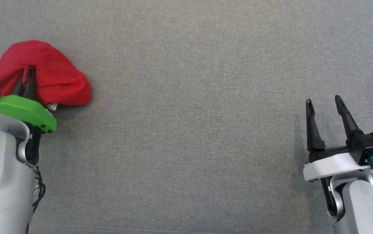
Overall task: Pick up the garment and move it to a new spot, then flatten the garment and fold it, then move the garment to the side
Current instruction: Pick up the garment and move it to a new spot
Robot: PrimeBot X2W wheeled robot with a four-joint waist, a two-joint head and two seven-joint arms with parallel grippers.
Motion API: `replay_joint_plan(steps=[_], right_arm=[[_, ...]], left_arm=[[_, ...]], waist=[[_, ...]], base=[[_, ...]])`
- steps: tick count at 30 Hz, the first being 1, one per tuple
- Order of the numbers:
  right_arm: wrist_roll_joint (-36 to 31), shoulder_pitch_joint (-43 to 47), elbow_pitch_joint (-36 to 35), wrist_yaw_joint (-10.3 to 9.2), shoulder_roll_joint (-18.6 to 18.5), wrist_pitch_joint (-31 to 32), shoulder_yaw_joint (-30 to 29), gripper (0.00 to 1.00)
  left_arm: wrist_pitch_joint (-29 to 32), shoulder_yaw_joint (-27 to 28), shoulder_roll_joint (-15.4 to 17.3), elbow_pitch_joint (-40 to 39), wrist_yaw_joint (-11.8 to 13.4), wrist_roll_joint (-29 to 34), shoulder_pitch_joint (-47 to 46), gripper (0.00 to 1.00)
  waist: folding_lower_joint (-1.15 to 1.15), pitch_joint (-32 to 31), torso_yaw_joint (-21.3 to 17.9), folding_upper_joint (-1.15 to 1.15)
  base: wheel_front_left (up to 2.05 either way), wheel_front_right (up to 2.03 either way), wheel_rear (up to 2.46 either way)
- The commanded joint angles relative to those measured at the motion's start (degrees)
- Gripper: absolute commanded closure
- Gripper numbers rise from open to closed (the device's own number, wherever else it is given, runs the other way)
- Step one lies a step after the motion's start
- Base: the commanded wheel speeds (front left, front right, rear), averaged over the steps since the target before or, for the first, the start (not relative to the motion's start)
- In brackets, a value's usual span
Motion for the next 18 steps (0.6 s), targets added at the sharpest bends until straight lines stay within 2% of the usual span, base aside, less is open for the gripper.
replay_joint_plan(steps=[1,5,14,18], right_arm=[[0.5,0.9,0.2,-0.11,0.2,-0.2,-0.3,0.0],[1.1,2.0,0.7,-0.11,0.7,-0.2,-0.3,0.0],[3.9,3.9,1.6,-0.11,0.9,-0.2,0.2,0.0],[5.2,4.7,2.1,-0.11,0.9,-0.2,0.9,0.0]], left_arm=[[0.4,-0.7,-0.6,-2.8,0.0,0.0,1.4,1.0],[2.8,-2.4,-1.7,-13.6,0.8,0.2,4.1,1.0],[13.8,-8.3,-4.6,-42.2,5.7,1.1,12.8,1.0],[19.2,-11.4,-4.8,-49.9,7.2,0.7,16.9,1.0]], waist=[[0.0,-3.4,-3.4,0.0],[0.0,-5.8,-6.7,0.0],[0.0,-9.3,-14.0,0.0],[0.0,-10.4,-17.0,0.0]], base=[[0.0,0.0,0.0],[0.0,0.0,0.0],[0.0,0.0,0.0],[0.0,0.0,0.0]])
